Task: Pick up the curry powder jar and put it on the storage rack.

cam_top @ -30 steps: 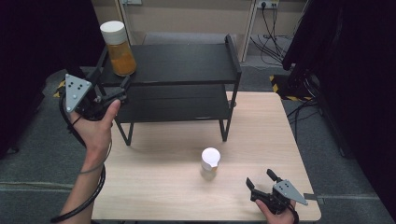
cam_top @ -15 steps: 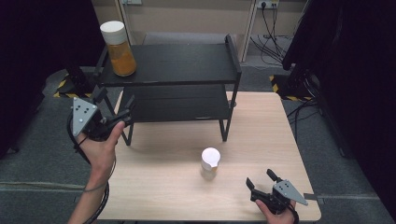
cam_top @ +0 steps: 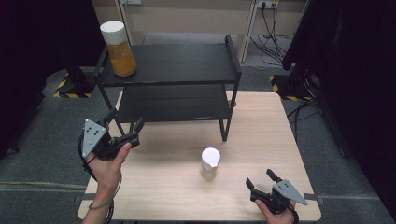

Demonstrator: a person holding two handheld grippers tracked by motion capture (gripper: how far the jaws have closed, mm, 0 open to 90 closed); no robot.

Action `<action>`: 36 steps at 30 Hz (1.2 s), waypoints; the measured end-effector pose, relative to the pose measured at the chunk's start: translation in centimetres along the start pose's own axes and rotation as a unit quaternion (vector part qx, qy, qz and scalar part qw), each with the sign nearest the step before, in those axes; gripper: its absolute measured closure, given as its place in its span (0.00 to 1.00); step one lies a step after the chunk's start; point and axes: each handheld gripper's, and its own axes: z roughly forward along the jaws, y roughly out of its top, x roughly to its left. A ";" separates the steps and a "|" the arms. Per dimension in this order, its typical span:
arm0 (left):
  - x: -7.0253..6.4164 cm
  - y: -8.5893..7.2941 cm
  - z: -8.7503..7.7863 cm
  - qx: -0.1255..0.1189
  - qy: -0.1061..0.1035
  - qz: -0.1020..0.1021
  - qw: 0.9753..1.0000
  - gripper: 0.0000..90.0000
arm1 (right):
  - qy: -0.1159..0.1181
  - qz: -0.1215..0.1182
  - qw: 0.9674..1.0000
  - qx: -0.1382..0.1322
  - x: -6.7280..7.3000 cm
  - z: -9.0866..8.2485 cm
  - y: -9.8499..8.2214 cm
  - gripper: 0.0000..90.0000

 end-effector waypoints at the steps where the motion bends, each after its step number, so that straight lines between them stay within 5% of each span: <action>1: 0.0 -0.3 -0.1 -0.001 0.000 -0.002 1.000 0.08 | 0.000 0.001 1.000 0.000 0.0 0.0 0.0 0.10; 14: -0.2 -4.4 -1.4 0.010 -0.020 -0.022 1.000 0.09 | -0.001 0.001 1.000 0.001 0.0 0.0 0.0 0.10; 36: -0.2 -8.4 -2.3 0.055 -0.033 -0.031 0.997 0.08 | 0.000 -0.002 1.000 0.000 0.0 0.0 0.0 0.10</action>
